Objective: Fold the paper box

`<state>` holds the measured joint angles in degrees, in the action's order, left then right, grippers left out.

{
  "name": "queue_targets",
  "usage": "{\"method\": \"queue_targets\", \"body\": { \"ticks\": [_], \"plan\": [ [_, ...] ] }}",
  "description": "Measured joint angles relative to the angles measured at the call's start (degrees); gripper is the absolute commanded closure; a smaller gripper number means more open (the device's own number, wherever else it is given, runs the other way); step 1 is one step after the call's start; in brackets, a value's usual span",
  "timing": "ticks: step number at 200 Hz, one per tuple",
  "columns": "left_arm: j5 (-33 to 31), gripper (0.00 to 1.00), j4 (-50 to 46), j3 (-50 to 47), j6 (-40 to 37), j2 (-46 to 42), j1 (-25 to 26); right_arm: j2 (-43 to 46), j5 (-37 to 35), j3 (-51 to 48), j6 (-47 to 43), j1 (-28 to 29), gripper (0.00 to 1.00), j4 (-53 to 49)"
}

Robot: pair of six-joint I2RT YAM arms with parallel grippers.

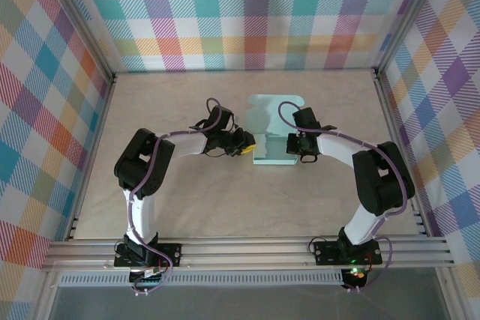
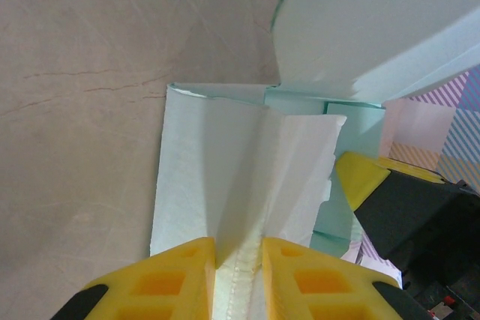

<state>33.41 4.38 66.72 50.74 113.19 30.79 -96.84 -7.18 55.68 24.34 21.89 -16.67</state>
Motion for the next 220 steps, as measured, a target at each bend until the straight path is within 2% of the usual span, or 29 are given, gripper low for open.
{"method": "queue_targets", "body": {
  "ticks": [47, 87, 154, 220],
  "plan": [
    [-0.2, 0.80, -1.5, 1.9, -1.1, 1.2, 0.3, -0.3, -1.2, 0.3, 0.0, 0.0, 1.00, -0.1],
    [-4.0, 0.80, -6.4, 4.7, -4.6, 1.5, 1.5, -0.8, -1.7, 0.7, 0.0, 0.0, 1.00, -0.2],
    [-17.4, 0.80, -17.0, 10.4, -12.6, 1.5, 5.9, -0.9, -1.6, 0.8, 0.5, 0.0, 1.00, -0.1],
    [-30.6, 0.83, -28.0, 15.3, -17.0, 1.6, 10.4, -1.0, -0.2, 0.8, 0.5, 0.7, 1.00, 0.3]
  ]
}}
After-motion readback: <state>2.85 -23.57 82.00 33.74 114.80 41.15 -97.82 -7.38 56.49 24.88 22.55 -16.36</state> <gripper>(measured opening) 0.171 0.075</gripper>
